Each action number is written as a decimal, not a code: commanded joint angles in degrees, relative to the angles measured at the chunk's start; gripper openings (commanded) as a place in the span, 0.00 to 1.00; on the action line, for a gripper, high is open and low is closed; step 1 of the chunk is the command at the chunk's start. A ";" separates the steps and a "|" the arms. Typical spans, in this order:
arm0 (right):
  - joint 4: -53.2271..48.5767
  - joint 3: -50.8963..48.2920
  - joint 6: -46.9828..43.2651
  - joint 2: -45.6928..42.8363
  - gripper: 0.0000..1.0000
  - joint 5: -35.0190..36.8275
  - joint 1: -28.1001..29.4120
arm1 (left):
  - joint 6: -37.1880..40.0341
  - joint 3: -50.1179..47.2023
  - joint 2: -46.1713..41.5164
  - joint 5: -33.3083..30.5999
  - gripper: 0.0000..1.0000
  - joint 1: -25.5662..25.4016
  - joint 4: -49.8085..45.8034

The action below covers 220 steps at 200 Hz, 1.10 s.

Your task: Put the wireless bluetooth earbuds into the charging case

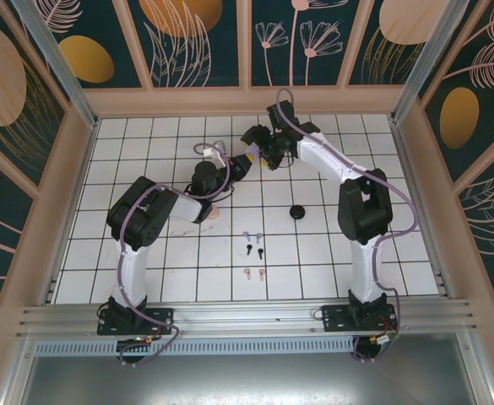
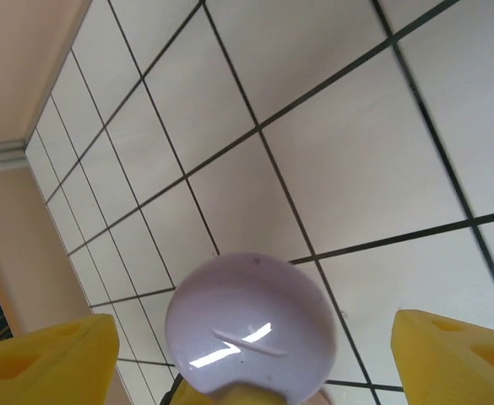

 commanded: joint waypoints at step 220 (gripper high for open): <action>40.97 -50.13 -30.11 -31.11 0.78 -19.70 -10.25 | 18.88 6.52 -9.78 32.80 0.00 1.36 -26.22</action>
